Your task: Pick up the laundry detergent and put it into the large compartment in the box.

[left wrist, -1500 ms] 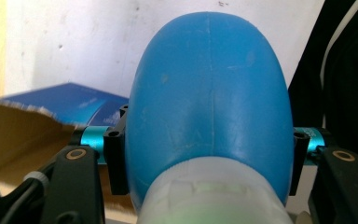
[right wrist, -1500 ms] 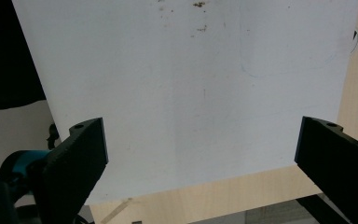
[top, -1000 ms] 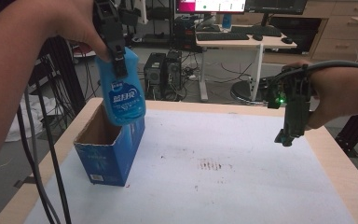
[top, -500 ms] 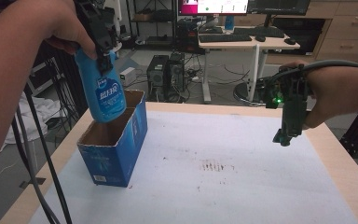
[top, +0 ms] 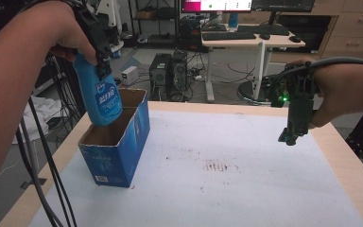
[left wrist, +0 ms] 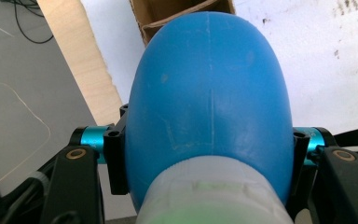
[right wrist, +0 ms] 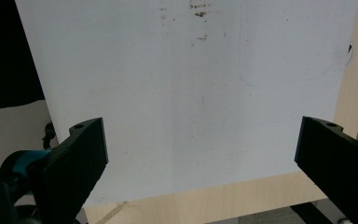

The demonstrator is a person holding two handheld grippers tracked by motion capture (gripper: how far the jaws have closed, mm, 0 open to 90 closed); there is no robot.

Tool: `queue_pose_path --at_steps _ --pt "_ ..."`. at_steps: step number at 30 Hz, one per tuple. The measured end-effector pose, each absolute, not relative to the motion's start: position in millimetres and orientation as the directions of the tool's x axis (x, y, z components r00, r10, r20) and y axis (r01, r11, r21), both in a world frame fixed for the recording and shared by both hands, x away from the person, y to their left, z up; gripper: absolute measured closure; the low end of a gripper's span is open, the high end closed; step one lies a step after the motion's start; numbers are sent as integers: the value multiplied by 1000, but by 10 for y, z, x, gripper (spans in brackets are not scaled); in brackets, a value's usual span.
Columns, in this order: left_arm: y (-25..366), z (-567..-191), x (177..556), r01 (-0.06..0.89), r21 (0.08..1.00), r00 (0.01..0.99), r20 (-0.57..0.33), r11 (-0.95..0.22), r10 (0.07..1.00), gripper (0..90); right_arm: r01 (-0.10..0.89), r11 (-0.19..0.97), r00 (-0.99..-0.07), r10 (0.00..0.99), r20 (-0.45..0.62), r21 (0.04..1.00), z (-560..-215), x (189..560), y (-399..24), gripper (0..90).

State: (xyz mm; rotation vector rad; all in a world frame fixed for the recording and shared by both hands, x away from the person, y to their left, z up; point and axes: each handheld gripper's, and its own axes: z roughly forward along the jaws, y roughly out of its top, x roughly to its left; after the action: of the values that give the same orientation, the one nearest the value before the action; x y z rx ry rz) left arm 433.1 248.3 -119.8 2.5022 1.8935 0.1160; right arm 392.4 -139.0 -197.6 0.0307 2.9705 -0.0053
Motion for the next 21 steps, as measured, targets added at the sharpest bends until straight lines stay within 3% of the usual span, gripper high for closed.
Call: queue_pose_path --at_steps 12,21 --pt "2485 -1555 4393 957 0 291 46 -291 956 380 22 1000 -986 21 -168 -3 -1981 3923 -1389 14" --pt "2430 -1845 4405 904 -17 428 32 -428 903 381 29 1000 -986 29 -166 -2 -2002 3921 -1397 14"
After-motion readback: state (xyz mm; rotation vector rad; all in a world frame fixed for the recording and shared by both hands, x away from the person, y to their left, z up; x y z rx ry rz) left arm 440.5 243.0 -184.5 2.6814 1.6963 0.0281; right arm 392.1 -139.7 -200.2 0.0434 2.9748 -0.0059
